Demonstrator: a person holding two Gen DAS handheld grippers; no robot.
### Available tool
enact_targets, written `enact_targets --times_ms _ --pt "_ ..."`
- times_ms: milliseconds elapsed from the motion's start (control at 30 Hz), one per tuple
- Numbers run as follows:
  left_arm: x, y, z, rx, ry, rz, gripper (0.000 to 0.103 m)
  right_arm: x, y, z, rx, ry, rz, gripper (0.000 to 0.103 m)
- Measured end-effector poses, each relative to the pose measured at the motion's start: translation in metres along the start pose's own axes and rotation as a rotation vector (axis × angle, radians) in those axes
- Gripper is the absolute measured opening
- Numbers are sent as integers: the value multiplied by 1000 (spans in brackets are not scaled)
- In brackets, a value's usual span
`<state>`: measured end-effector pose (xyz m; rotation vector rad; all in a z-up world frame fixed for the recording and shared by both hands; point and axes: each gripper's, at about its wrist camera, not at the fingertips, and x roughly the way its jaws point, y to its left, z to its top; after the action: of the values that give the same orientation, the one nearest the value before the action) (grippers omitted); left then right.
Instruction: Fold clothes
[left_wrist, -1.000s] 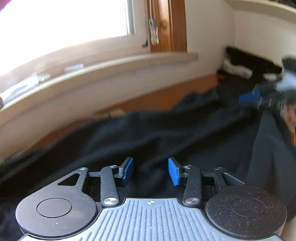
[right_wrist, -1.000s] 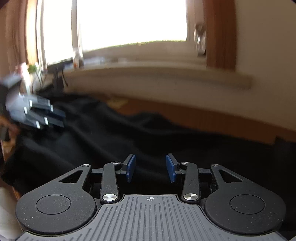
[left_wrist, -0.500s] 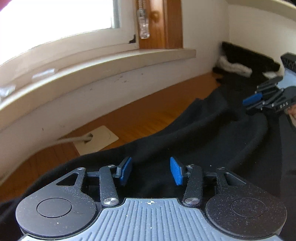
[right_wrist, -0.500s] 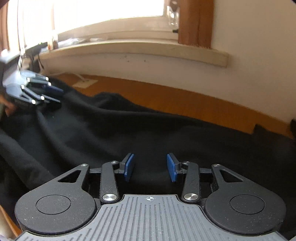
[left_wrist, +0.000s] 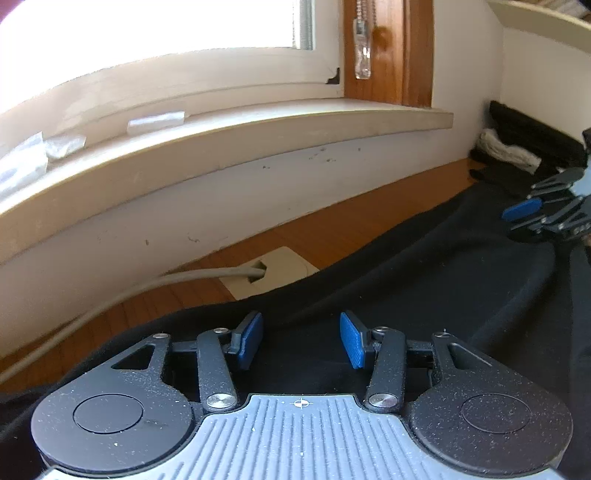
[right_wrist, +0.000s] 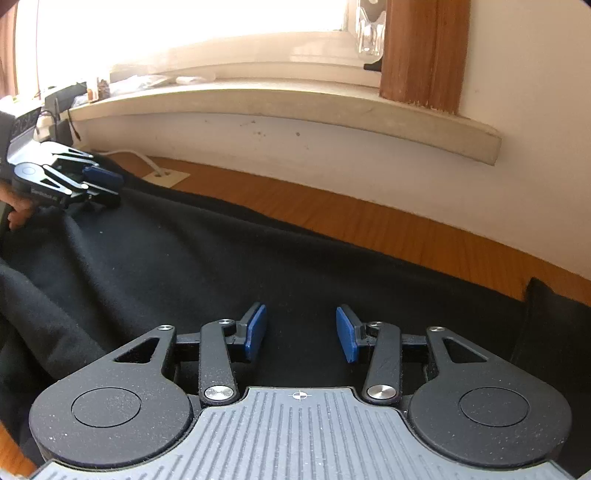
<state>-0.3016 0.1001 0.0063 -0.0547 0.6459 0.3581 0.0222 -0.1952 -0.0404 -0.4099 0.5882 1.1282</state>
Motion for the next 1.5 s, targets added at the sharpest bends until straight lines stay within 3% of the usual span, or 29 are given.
enact_targets --times_ms 133,333,533,700,833,867,900,967,1067,1267,1367,1433,1500 --pt "1 -18 6 64 -2 44 67 -25 -3 -18 11 -6 -18 44" --pt "17 -59 40 131 -34 -67 77 -66 -30 -41 30 25 -172 44" --pt "33 -86 44 152 -41 -158 77 -94 -62 -57 77 26 -297 46" --pt "37 -88 38 142 -29 -172 78 -83 -55 -50 -12 7 -331 54" --pt "36 -89 38 137 -27 -169 79 -76 -62 -42 -37 10 -355 54" --pt "35 -89 37 140 -30 -163 79 -76 -66 -41 -35 11 -358 40" --pt "34 -89 37 142 -35 -159 79 -75 -69 -39 -32 12 -362 4" --pt "30 -89 36 144 -52 -148 79 -75 -76 -36 -28 14 -370 6" --pt "25 -87 36 132 -79 -149 79 -101 -94 -21 -78 -6 -515 6" --pt "19 -80 38 98 -101 -156 79 -188 -168 14 -63 -81 -912 5" --pt "19 -82 39 106 -98 -156 79 -214 -201 18 -73 -74 -1065 5" --pt "21 -83 39 109 -88 -159 81 -221 -218 19 -66 -65 -1111 5" --pt "22 -85 39 117 -83 -160 82 -219 -232 14 -18 -19 -1093 6"
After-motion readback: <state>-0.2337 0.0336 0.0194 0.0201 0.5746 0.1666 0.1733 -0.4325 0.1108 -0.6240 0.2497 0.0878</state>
